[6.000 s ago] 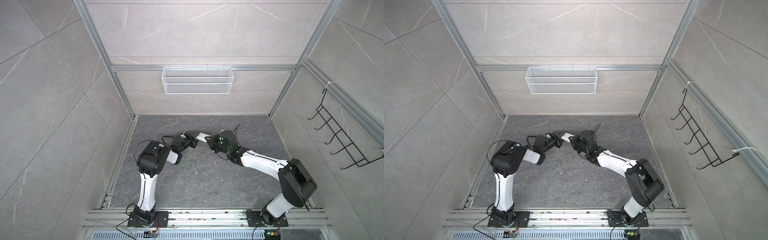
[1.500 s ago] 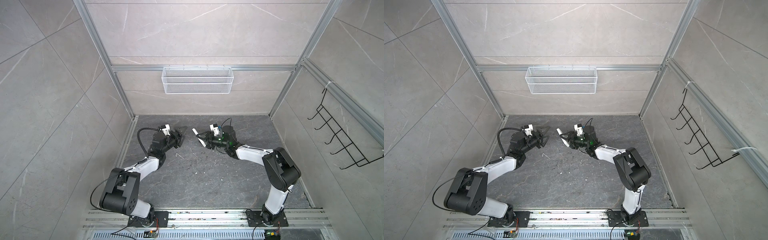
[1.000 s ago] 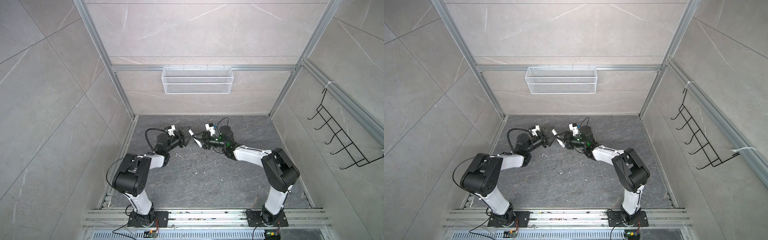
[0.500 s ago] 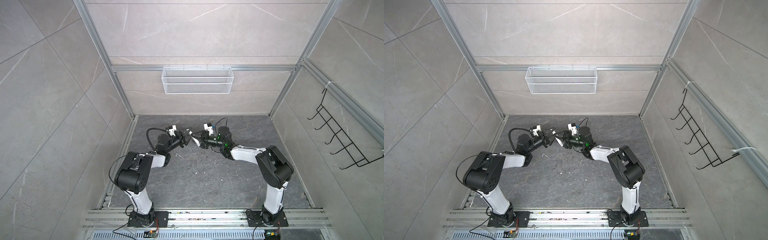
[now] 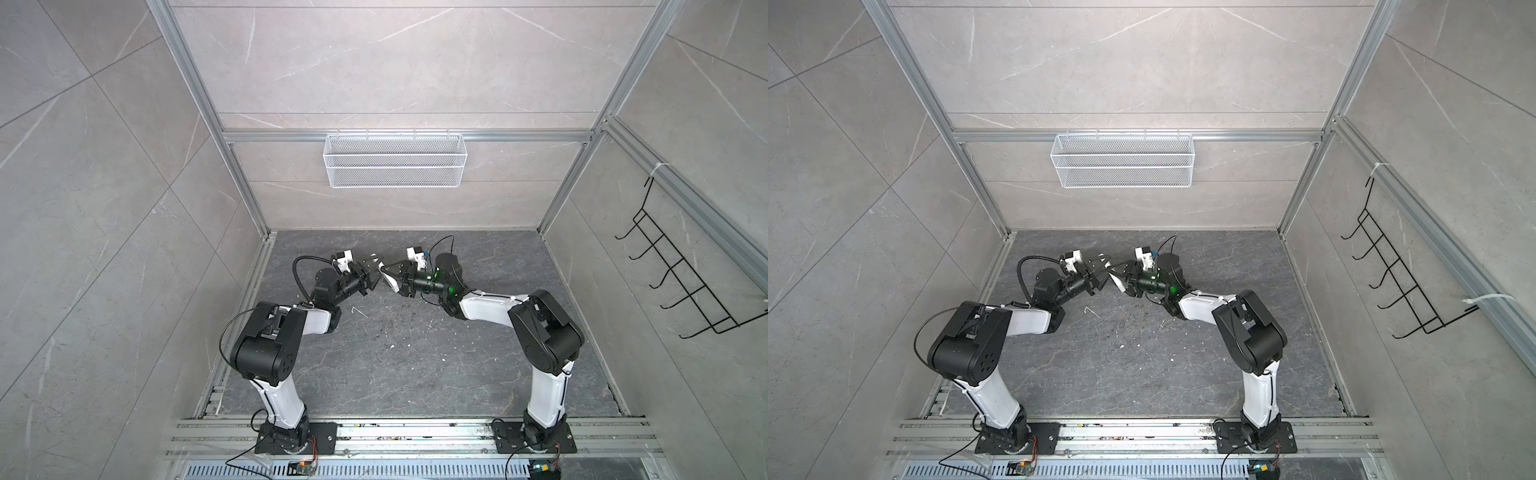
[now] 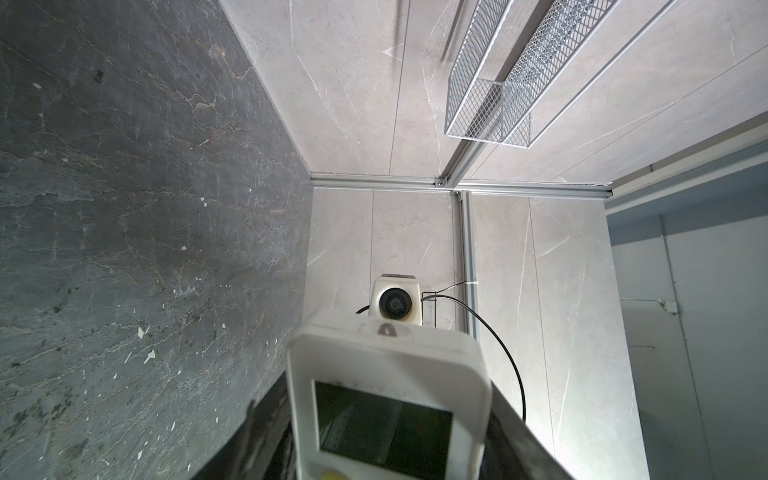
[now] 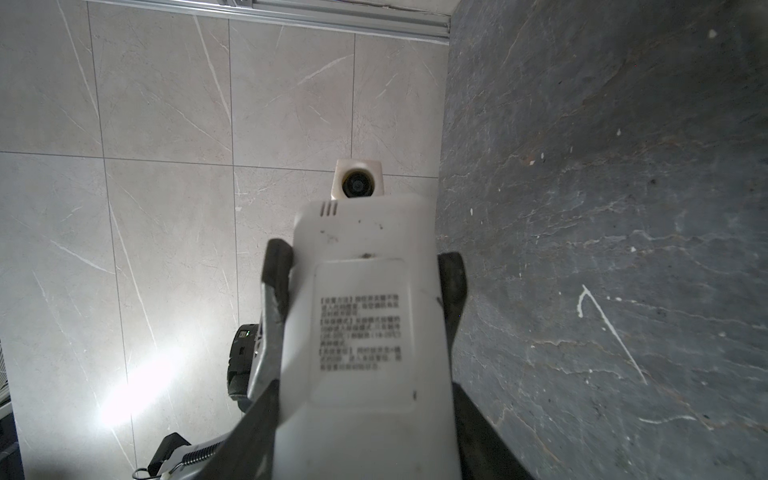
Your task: Load the batteries into the remote control
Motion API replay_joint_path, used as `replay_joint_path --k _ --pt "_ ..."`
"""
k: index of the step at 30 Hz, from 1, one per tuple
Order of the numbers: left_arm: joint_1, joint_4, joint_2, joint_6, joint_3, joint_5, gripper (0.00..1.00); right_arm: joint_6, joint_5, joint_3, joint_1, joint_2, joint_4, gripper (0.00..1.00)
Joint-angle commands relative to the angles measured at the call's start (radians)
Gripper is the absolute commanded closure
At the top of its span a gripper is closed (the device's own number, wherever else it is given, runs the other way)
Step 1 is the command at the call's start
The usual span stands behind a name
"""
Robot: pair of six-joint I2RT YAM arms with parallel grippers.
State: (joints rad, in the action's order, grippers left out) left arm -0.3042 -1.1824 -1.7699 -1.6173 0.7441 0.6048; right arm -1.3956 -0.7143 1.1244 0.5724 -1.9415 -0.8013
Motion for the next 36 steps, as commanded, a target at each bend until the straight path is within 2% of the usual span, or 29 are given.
replay_joint_path --k 1,5,8,12,17,20,22,24,26,30,36 --pt "0.001 -0.038 0.010 0.004 0.012 0.007 0.50 0.046 -0.002 0.023 0.008 0.005 0.020 0.54" --pt "0.002 0.012 0.024 0.029 0.014 0.004 0.56 0.110 0.015 0.007 0.007 0.039 0.113 0.38" --pt "0.002 0.057 0.037 0.057 0.017 0.001 0.59 0.190 0.028 -0.004 0.006 0.078 0.218 0.32" --pt "0.002 0.094 0.043 0.085 0.017 0.009 0.59 0.313 0.081 -0.015 0.001 0.141 0.385 0.28" --pt "0.009 0.153 0.047 0.129 0.021 0.033 0.60 0.491 0.235 -0.048 0.001 0.238 0.610 0.25" --pt "0.032 0.351 0.060 0.276 0.056 0.066 0.60 0.580 0.354 -0.094 0.000 0.319 0.719 0.25" --pt "0.039 0.599 0.076 0.444 0.102 0.057 0.61 0.607 0.394 -0.143 0.000 0.368 0.738 0.25" --pt "0.035 0.942 0.097 0.671 0.196 -0.030 0.61 0.630 0.413 -0.183 -0.002 0.405 0.757 0.26" --pt "0.021 1.208 0.102 0.843 0.282 -0.157 0.61 0.647 0.427 -0.219 -0.003 0.431 0.776 0.26" --pt "0.011 1.453 0.069 1.017 0.399 -0.337 0.61 0.650 0.437 -0.286 -0.010 0.461 0.754 0.26" --pt "-0.011 1.708 -0.021 1.175 0.558 -0.579 0.61 0.644 0.425 -0.343 -0.020 0.469 0.708 0.27"
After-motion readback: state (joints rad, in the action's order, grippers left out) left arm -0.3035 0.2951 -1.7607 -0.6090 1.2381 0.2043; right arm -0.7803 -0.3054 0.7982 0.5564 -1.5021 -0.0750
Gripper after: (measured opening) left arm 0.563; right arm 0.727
